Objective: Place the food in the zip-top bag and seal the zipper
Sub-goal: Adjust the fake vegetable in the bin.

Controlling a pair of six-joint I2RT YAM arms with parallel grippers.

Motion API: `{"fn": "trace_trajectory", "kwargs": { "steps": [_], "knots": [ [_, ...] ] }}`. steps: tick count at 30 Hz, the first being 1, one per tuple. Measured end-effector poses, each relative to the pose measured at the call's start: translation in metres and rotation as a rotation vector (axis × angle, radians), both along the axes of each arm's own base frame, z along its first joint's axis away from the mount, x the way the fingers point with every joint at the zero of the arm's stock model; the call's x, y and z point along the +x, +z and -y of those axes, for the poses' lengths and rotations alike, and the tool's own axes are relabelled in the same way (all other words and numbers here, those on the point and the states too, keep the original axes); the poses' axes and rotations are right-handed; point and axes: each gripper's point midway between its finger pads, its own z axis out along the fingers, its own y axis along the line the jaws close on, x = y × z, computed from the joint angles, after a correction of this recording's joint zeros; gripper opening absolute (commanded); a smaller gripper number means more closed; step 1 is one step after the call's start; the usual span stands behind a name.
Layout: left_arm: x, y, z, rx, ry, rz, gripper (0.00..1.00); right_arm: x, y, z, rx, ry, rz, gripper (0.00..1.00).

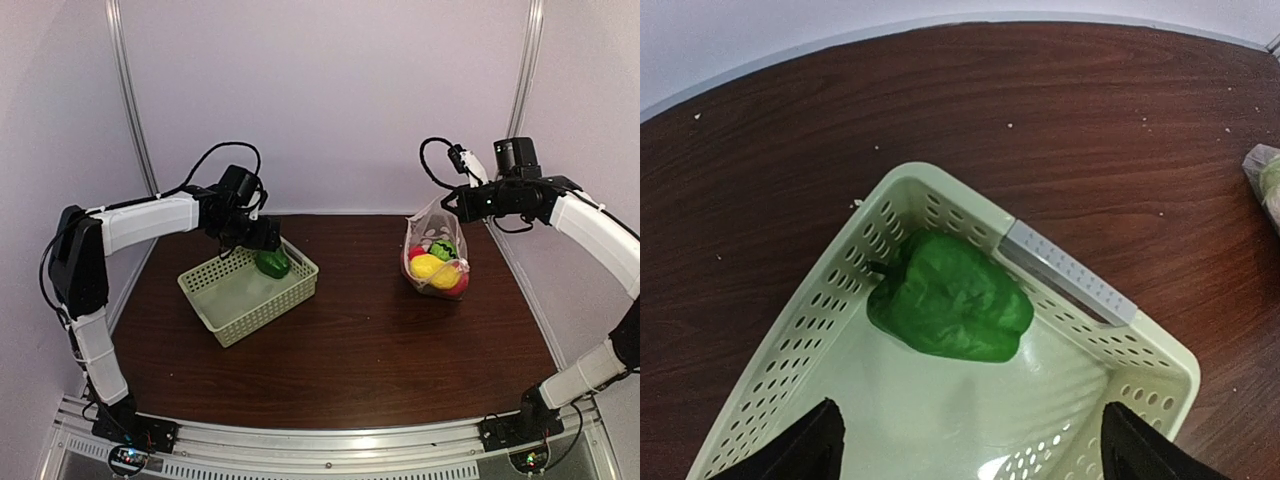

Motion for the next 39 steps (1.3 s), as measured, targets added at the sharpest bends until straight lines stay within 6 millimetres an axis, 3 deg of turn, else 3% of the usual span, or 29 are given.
{"fn": "trace_trajectory", "kwargs": {
  "steps": [6,16,25,39],
  "knots": [
    [0.012,-0.037,0.001,0.011,0.017,-0.075,0.90,0.001,0.003,0.000,0.008,-0.003,0.008,0.00],
    [0.031,-0.056,0.007,0.008,0.032,-0.100,0.92,0.000,0.000,-0.002,0.021,-0.001,0.000,0.00],
    [0.045,-0.095,0.005,0.035,0.047,-0.149,0.90,-0.002,-0.004,-0.003,0.027,0.010,-0.005,0.00],
    [0.049,-0.097,0.017,0.007,0.008,-0.155,0.92,-0.004,-0.005,-0.003,0.028,0.010,-0.007,0.00]
  ]
}}
